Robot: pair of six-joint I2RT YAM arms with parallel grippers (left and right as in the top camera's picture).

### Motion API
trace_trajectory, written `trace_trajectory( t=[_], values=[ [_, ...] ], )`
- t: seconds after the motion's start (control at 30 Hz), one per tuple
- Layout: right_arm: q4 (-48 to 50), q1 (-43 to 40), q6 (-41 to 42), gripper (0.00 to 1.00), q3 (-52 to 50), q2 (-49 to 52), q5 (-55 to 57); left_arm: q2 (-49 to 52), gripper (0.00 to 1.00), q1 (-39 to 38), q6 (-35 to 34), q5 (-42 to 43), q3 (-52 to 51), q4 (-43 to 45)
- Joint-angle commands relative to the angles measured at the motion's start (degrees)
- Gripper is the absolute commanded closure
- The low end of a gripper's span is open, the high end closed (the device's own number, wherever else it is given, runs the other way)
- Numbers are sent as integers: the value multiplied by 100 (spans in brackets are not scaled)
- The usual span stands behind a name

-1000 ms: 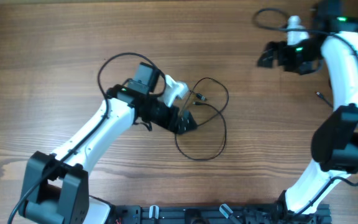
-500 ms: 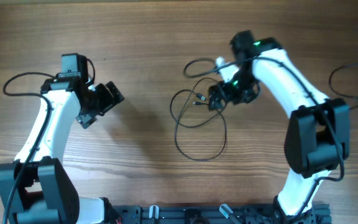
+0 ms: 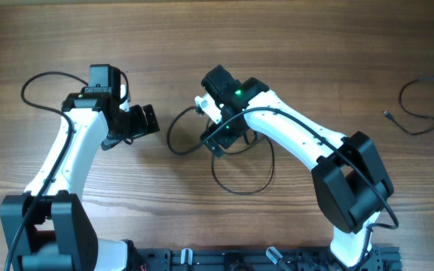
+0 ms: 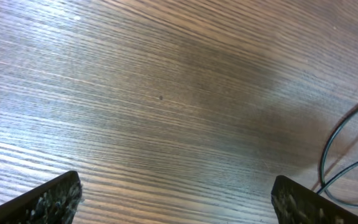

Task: Untangle cables
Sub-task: 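Move the right gripper back to the cable loops and grasp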

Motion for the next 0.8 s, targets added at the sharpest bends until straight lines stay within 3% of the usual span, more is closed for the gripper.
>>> trace_trajectory(
  t=[0.0,0.13,0.27,0.5,0.6,0.77],
  values=[
    [522,15,2179,0,-164,72,236,-129,0,-42,199,-76,46,20],
    [673,15,4487,0,-498,72,258,-129,0,-42,199,-76,46,42],
    [680,63,5386,0,-778,72,260,-129,0,-42,201,-76,46,46],
    [1252,184,4841,0,-1270,74,44,-129,0,-42,199,-76,46,87],
    [1738,341,3921,0,-1502,122,-221,-129,0,-42,199,-76,46,85],
    [1576,428,2363,1,-1652,133,-219,-129,0,-42,199,-76,46,85]
  ],
)
